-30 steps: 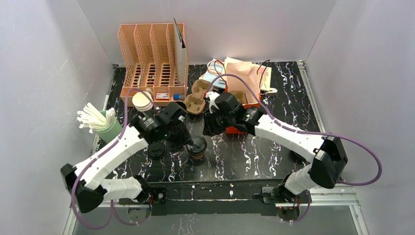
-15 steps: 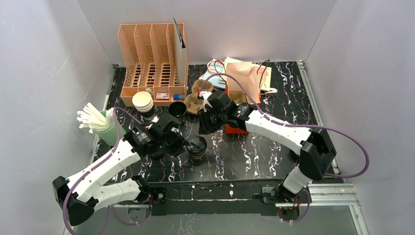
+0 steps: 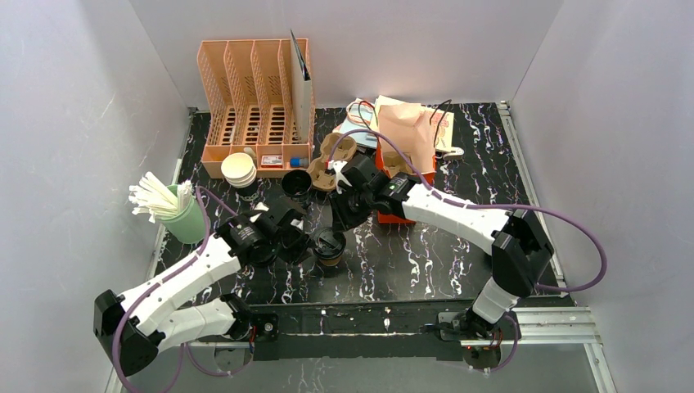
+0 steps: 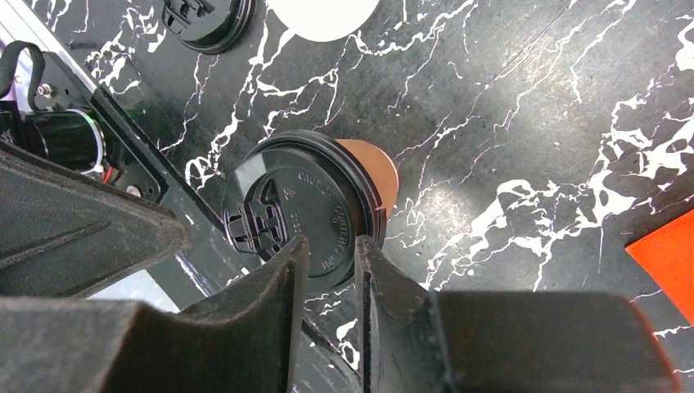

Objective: Pack the takeout coffee
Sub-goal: Close the cup lid on the coffee cup.

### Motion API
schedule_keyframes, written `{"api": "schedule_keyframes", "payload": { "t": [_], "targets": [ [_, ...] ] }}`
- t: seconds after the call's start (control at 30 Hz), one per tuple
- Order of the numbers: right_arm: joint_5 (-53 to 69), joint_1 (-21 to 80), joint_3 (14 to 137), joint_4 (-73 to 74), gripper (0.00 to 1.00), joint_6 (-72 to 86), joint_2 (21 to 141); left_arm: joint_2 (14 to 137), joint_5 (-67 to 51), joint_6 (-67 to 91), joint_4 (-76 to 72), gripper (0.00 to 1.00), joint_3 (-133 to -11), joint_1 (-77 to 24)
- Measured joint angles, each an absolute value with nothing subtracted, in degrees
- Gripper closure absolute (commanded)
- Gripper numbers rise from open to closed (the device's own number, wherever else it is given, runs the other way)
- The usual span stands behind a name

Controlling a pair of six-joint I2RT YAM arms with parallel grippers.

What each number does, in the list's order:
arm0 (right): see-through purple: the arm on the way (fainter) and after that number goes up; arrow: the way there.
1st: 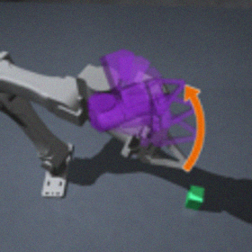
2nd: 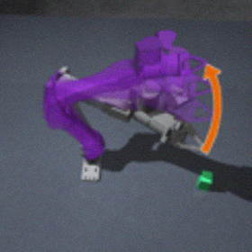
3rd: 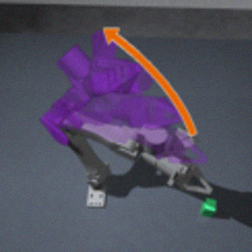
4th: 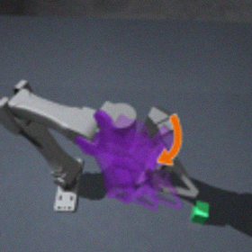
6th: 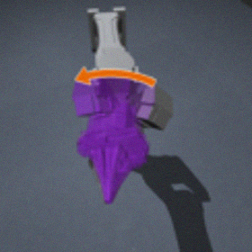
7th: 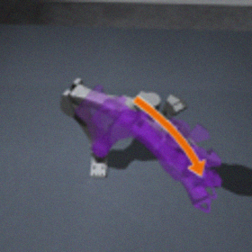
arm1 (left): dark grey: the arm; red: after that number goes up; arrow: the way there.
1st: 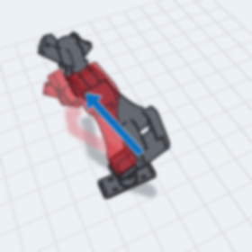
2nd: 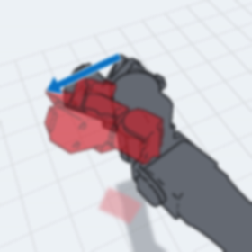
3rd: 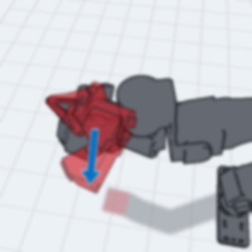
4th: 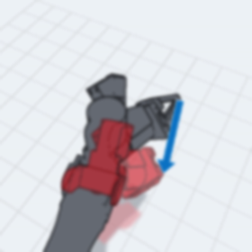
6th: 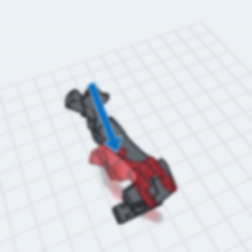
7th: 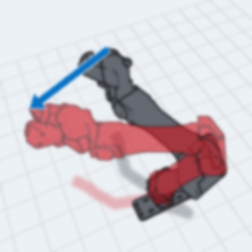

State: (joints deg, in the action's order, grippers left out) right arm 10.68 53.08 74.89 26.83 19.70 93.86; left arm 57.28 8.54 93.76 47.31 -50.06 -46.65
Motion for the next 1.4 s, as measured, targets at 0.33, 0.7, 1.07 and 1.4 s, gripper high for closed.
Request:
{"api": "schedule_keyframes", "payload": {
  "t": [0.33,0.7,1.07,1.4],
  "targets": [
    [10.9,53.4,74.9,27.3,0.67,19.3,94.4,57.7,8.4,94.2,44.1,0.74,-48.0,-46.7],
    [10.8,53.4,76.3,28.2,0.69,18.3,97.7,58.5,8.3,94.1,40.8,0.75,-45.6,-46.7],
    [10.7,53.4,76.5,28.8,0.70,17.8,97.7,58.5,8.3,94.1,38.5,0.77,-43.4,-46.7],
    [10.7,53.4,76.6,29.1,0.72,17.7,97.8,58.5,8.3,94.1,36.6,0.80,-43.2,-46.7]
  ]
}}
